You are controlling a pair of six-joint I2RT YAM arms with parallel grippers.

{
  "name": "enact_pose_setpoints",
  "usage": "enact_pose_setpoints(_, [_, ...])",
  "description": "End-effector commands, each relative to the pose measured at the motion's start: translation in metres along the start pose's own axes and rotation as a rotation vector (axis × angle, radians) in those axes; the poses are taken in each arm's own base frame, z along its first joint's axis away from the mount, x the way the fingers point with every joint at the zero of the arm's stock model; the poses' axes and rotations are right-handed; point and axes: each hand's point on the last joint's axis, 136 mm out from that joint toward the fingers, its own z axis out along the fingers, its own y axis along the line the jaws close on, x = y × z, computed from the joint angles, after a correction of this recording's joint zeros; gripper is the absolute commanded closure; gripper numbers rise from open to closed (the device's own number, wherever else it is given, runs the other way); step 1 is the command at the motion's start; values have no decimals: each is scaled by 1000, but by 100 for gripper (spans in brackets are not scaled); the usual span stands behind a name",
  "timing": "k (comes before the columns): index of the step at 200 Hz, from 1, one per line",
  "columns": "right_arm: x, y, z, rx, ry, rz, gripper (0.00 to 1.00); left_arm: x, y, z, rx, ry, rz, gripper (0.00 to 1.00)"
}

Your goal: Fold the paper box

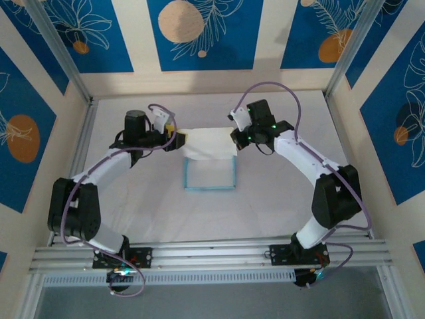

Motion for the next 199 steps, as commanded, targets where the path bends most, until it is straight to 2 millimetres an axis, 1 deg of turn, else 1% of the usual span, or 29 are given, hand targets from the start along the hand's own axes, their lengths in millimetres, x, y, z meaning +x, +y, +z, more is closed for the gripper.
enact_pose_setpoints(1, [-11, 6, -14, -25, -88, -198, 100, -7, -11, -13, 62, -10, 121, 40])
enact_pose_setpoints(17, [-13, 6, -17, -50, -122, -241, 100, 2, -26, -19, 147, -33, 208, 40])
enact_pose_setpoints(25, [-14, 7, -19, -73, -136, -249, 100, 7, -27, -20, 150, -35, 242, 39])
enact_pose_setpoints(40, [-15, 5, -17, -87, -142, -239, 100, 16, -19, -20, 120, -24, 265, 38])
enact_pose_setpoints(66, [-16, 8, -12, -126, -133, -218, 100, 21, -13, -18, 109, -21, 259, 38])
enact_pose_setpoints(92, [-15, 11, -7, -150, -126, -205, 100, 21, 4, -15, 32, -44, 246, 36])
enact_pose_setpoints(106, [-13, 13, -7, -160, -124, -208, 100, 22, 7, -12, 40, -49, 241, 36])
enact_pose_setpoints(119, [-13, 13, -8, -164, -124, -208, 100, 27, 7, -8, 71, -39, 232, 36])
enact_pose_setpoints(135, [-13, 15, -10, -177, -122, -206, 100, 32, 14, -4, 77, -21, 209, 37])
enact_pose_setpoints(156, [-13, 16, -11, -181, -119, -203, 100, 31, 29, -4, 49, -28, 166, 37])
enact_pose_setpoints(169, [-14, 16, -11, -180, -120, -203, 100, 31, 32, -1, 52, -33, 139, 38])
enact_pose_setpoints(184, [-13, 16, -11, -184, -117, -201, 100, 30, 31, 2, 74, -38, 133, 39])
enact_pose_setpoints(199, [-12, 18, -11, -195, -117, -202, 100, 28, 36, 5, 67, -51, 126, 39])
